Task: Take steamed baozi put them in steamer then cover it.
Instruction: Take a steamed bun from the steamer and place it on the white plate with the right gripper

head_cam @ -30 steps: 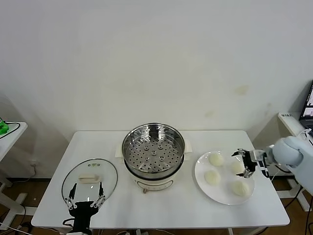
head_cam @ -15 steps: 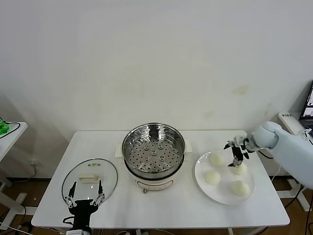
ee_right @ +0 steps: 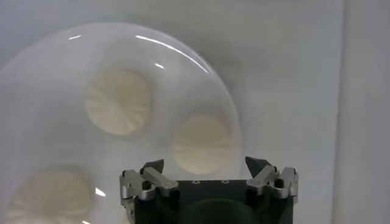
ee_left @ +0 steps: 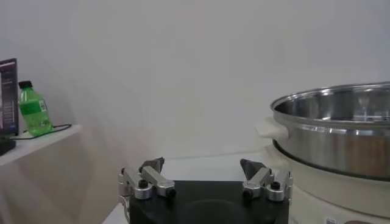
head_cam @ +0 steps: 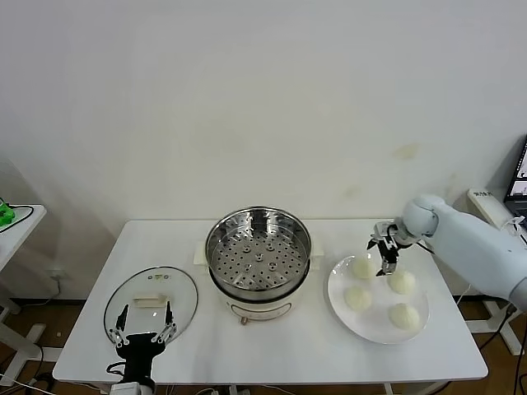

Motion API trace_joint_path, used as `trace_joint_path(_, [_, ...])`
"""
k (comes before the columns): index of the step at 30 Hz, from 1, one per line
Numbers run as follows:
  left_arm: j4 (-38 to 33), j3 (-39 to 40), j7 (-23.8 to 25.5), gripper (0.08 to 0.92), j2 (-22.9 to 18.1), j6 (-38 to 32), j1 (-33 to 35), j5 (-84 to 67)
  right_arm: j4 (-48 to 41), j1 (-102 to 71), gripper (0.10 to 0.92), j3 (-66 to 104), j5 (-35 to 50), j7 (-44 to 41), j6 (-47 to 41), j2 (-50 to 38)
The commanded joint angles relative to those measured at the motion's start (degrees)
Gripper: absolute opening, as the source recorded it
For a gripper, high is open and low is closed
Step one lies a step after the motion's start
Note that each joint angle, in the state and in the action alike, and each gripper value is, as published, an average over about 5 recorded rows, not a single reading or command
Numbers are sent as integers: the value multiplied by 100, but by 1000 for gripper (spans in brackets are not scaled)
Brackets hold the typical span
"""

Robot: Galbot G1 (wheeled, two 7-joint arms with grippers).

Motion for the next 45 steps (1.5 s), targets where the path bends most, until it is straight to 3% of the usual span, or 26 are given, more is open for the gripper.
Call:
trace_joint_path(1, [7,1,3,823,3,-1,-5,-9,-189,103,823,-153,-66,-94,23,142])
trace_joint_path(24, [51,-31,24,823,24,-23,-20,-78,-481,-185,817,17,-206,66,35,411])
trace_joint_path(28, [62,-37,22,823,41,-22,-39,-100,-539,-183,784,36,-210,79,30,462])
trace_joint_path(38, [101,-37,13,823,59,-19,-80,-130,-537,-227,616,43,-267,68,27,438])
trace_joint_path(45, [97,-23,3,823,72,-13,-83,-129,-323,-184,602,97,-252,118,30,274])
